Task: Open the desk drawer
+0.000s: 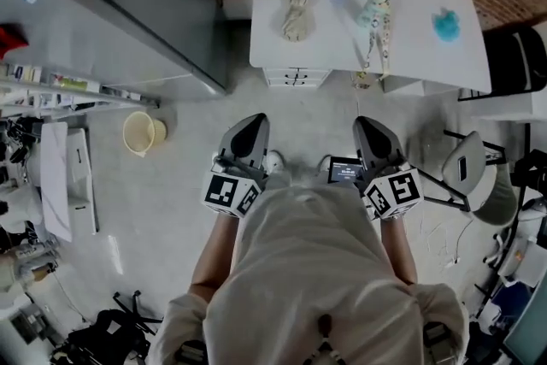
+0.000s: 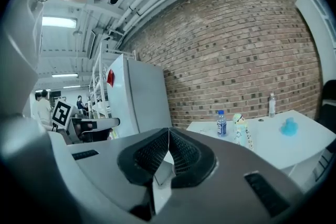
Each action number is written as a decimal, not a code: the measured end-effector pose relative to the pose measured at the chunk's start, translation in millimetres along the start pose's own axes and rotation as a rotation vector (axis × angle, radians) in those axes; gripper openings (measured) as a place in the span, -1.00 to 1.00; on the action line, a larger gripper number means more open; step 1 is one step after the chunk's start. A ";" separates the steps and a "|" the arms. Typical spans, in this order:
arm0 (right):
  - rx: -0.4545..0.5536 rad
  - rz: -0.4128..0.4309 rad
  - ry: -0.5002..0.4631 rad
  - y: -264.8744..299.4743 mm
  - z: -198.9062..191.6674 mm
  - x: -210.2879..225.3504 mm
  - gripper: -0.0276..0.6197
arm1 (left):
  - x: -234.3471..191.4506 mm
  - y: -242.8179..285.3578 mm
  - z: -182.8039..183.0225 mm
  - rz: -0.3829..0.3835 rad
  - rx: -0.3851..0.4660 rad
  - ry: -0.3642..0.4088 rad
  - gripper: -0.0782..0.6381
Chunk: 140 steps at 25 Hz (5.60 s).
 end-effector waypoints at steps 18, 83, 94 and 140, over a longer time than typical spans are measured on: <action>-0.083 -0.016 -0.109 14.9 -23.1 57.0 -0.83 | -9.7 45.9 -39.7 -0.088 -0.108 0.027 -0.76; -0.653 0.168 -0.582 320.3 -544.8 160.6 -0.83 | -174.5 265.1 -586.4 -0.256 -0.731 0.804 -0.76; -0.707 0.184 -0.625 349.8 -554.8 184.7 -0.82 | -199.6 298.5 -595.4 -0.257 -0.786 0.846 -0.76; -0.755 0.257 -0.976 418.1 -612.1 196.4 -0.80 | -224.0 336.9 -649.9 -0.293 -0.792 1.114 -0.69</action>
Point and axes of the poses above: the fingertips, and each gripper's own axes: y forward along the fingers, x to its right, z out of its top, the point moved 3 cm from there along -y, backward along the fingers, and after that the axes turned 1 degree about z, right-handed, at the moved point
